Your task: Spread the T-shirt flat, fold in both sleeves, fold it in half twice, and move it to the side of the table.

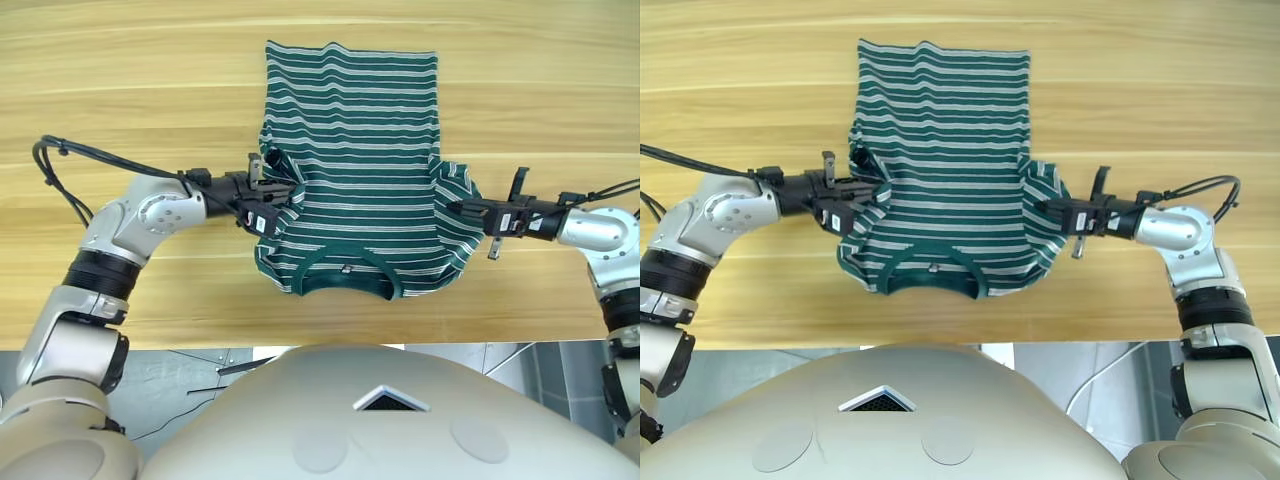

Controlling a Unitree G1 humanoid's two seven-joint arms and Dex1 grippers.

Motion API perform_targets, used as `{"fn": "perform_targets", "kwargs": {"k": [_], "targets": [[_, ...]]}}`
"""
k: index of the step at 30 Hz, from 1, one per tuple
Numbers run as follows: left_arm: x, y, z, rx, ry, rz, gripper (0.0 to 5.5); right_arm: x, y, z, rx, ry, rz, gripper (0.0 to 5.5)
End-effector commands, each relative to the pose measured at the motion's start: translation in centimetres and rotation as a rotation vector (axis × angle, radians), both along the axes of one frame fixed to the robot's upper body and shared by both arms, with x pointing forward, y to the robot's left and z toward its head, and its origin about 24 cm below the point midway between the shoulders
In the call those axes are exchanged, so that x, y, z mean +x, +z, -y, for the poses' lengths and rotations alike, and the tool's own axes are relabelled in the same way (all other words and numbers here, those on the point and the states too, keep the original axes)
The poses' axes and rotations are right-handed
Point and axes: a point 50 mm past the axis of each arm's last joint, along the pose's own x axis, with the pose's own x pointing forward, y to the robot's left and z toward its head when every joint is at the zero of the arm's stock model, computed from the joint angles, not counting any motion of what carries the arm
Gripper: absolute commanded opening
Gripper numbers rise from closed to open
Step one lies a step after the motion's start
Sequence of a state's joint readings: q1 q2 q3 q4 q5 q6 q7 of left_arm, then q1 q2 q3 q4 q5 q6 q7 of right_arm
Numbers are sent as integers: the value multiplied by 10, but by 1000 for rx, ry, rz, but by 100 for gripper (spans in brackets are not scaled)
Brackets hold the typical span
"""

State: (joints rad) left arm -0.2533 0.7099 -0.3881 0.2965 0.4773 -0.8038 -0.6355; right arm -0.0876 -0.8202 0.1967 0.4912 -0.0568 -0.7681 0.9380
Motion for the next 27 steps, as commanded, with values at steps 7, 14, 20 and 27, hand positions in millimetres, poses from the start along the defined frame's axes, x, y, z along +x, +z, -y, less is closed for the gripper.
{"fn": "perform_targets", "kwargs": {"k": [7,14,20,27], "targets": [[3,-1,10,-21,0,4,3,3,3,-3,16,9,18,0],[-3,-4,11,-19,-11,-63,32,3,4,-5,20,12,17,0],[-4,0,14,-66,-16,-69,119,3,4,-5,25,12,19,0],[-4,5,9,-110,14,-64,230,4,4,-8,30,15,21,0]]}}
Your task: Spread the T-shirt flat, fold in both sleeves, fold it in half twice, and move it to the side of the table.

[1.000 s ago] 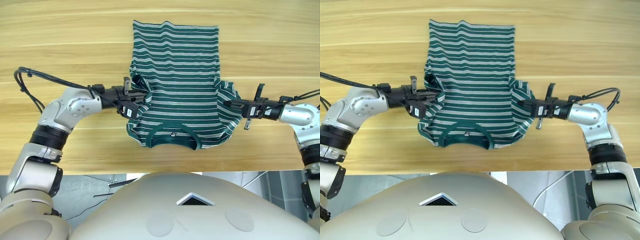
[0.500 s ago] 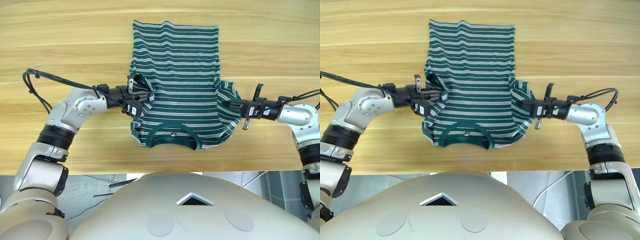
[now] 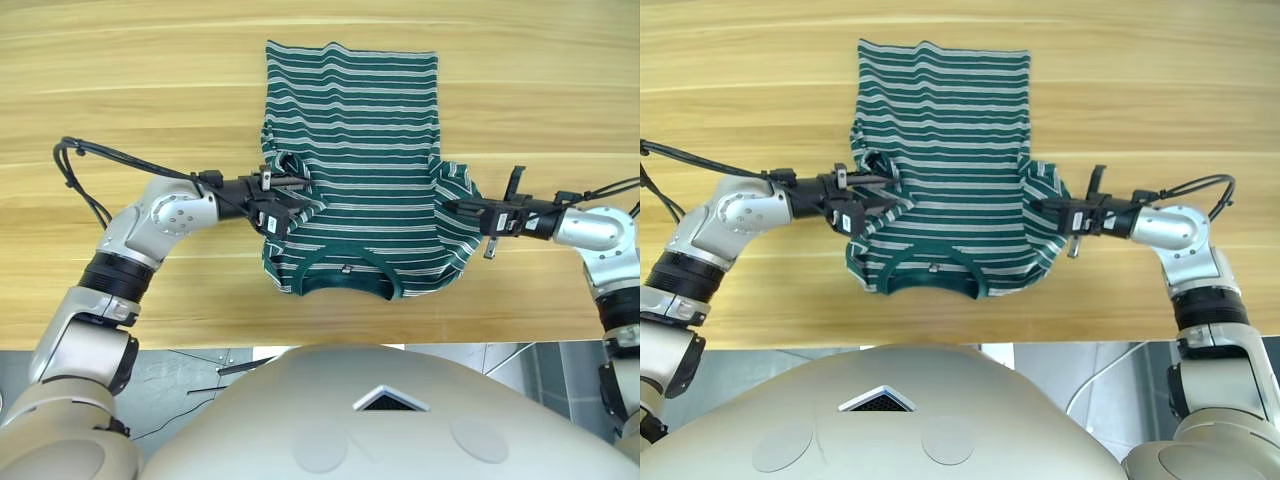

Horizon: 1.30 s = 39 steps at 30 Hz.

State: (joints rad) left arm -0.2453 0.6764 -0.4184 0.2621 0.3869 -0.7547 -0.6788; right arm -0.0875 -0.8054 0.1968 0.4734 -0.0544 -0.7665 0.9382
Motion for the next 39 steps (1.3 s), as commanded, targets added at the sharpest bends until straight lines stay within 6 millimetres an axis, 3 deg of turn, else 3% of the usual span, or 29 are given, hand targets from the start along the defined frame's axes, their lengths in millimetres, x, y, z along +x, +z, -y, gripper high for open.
{"fn": "perform_targets", "kwargs": {"k": [1,9,19,39], "targets": [[-3,6,-7,-46,21,-8,249,4,4,-2,12,2,11,0],[-20,9,-48,-76,131,-63,373,3,5,0,15,-5,14,0],[-33,4,-47,-163,161,-113,536,4,6,0,18,-10,18,0],[-53,0,-39,-194,124,-181,536,3,5,-1,28,-18,11,0]]}}
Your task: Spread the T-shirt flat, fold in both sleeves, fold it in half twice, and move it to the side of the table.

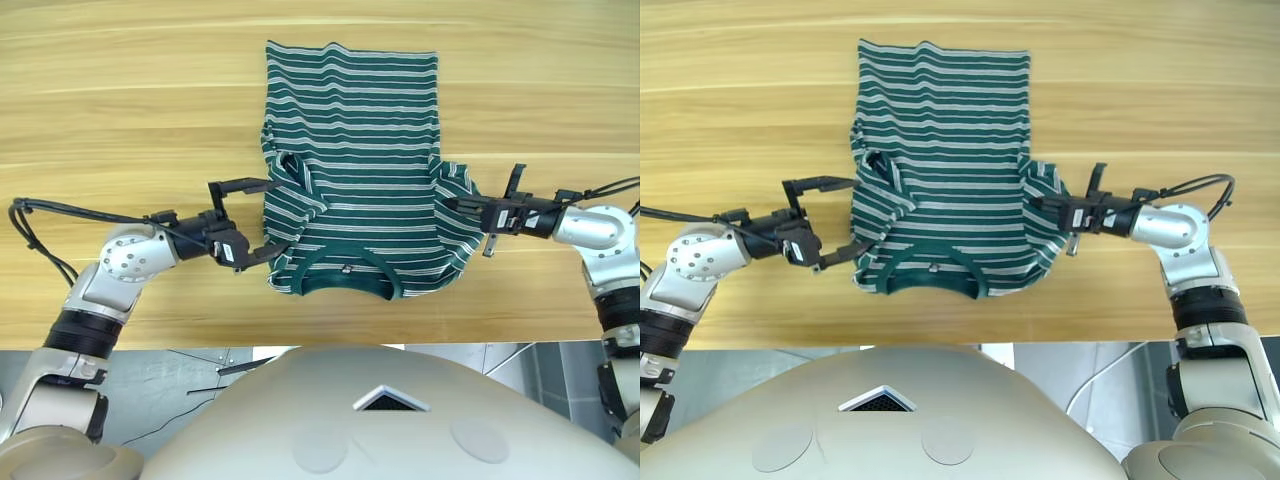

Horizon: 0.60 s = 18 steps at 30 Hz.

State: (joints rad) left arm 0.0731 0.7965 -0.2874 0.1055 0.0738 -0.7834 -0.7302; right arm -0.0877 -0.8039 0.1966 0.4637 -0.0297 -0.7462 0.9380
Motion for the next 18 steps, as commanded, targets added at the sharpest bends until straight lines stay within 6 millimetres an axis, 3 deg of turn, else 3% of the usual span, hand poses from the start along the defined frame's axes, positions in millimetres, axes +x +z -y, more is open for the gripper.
{"fn": "perform_targets", "kwargs": {"k": [1,8,12,15,18], "targets": [[-2,-5,-1,31,-5,-21,536,1,3,0,6,-1,13,0],[-6,-18,-7,115,-11,-59,536,1,8,-1,28,8,28,0],[-8,-21,-11,144,-10,-71,536,1,21,-2,90,12,70,0],[-8,-11,-10,85,-13,-52,536,5,36,1,162,-23,107,0],[-7,-1,-8,24,-17,-31,540,13,49,8,215,-96,150,53]]}}
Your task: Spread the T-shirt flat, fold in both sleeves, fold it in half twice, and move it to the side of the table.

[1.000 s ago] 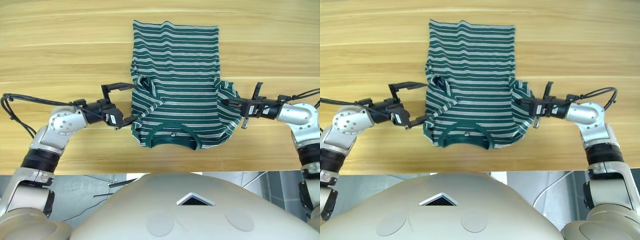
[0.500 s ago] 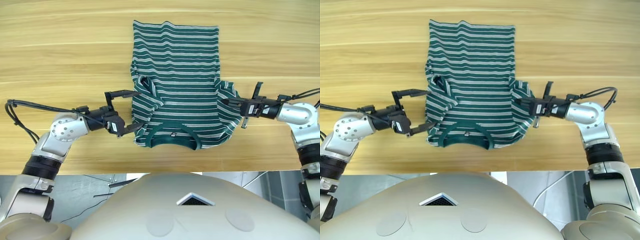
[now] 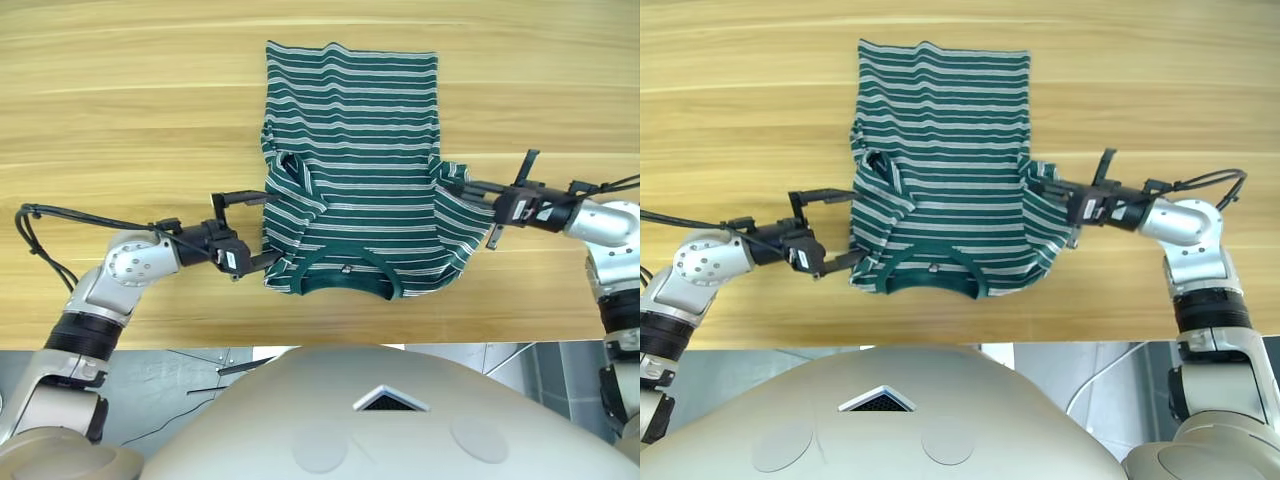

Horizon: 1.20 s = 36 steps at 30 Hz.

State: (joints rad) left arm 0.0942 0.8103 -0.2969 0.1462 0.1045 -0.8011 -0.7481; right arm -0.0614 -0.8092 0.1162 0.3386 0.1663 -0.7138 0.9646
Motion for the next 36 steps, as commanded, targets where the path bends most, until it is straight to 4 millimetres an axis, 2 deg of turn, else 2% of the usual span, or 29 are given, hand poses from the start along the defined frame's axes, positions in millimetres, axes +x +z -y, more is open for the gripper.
{"fn": "perform_targets", "kwargs": {"k": [1,3,5,9,15,23,36], "targets": [[1,12,-1,-45,-5,22,540,12,20,13,32,-100,54,66],[2,15,-1,-56,-5,26,540,16,23,22,-6,-157,78,99],[2,17,-1,-69,-6,31,540,16,22,36,-114,-222,87,133],[2,18,1,-85,-9,32,540,-2,22,53,-243,-246,76,198],[4,18,2,-88,0,38,540,-31,9,63,-360,-247,1,305],[6,18,4,-94,-1,43,540,-45,-10,59,-391,-241,-59,305],[6,18,4,-94,-5,48,540,-37,-25,57,-382,-241,-116,305]]}}
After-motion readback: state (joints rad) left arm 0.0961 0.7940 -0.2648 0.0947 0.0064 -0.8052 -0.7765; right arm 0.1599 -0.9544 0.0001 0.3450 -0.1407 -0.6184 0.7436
